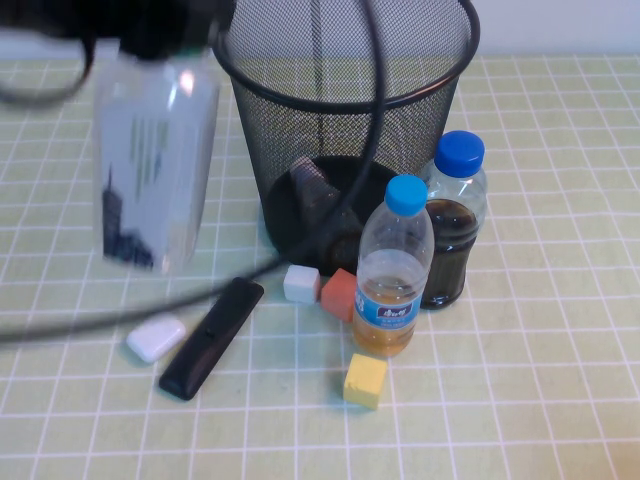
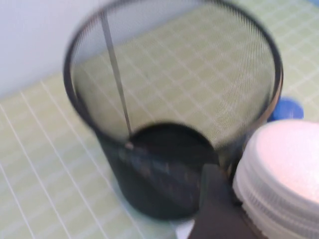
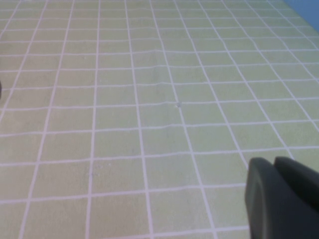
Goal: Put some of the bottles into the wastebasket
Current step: Place the bottle in the trash can
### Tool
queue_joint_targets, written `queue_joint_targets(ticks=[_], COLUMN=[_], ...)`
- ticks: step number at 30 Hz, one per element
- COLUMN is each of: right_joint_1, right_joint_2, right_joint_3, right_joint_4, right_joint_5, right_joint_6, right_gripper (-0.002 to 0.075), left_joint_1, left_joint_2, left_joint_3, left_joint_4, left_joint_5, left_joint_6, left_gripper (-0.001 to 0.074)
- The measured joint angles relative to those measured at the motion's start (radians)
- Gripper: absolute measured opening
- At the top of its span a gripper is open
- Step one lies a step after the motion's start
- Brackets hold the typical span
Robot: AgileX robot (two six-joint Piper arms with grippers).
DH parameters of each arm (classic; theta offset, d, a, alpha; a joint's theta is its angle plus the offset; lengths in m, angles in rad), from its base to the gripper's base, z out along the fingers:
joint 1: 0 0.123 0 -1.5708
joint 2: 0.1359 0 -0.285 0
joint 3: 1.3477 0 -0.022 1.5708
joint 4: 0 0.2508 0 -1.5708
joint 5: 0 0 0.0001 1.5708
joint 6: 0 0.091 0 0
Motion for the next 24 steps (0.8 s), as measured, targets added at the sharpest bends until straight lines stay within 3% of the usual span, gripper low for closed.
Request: queue_joint_targets(ticks=[5, 11, 16, 24], right_joint_1=[0.000, 0.000, 0.000, 0.000], right_joint_2=[0.000, 0.000, 0.000, 0.000], right_joint_3=[0.000, 0.000, 0.000, 0.000], right_joint_4=[0.000, 0.000, 0.000, 0.000], right_joint_5=[0.000, 0.000, 0.000, 0.000], right_joint_6=[0.000, 0.000, 0.000, 0.000], right_gripper=[-0.0007, -0.0007, -0.0007, -0.0007], left_joint_1=[0.001, 0.001, 0.001, 0.007], left_joint_2=[0.234, 0.486, 0.652, 0.829], left_joint_3=[-0.419, -0.818, -0.959, -0.970], left_joint_4=[0.000, -0.009, -0.036, -0.041], left_joint_5=[0.145, 0.190, 0.093, -0.031], left_joint_6=[0.040, 0.056, 0.069, 0.100], left_gripper=[0.0337, 0.0337, 0.0337, 0.0337])
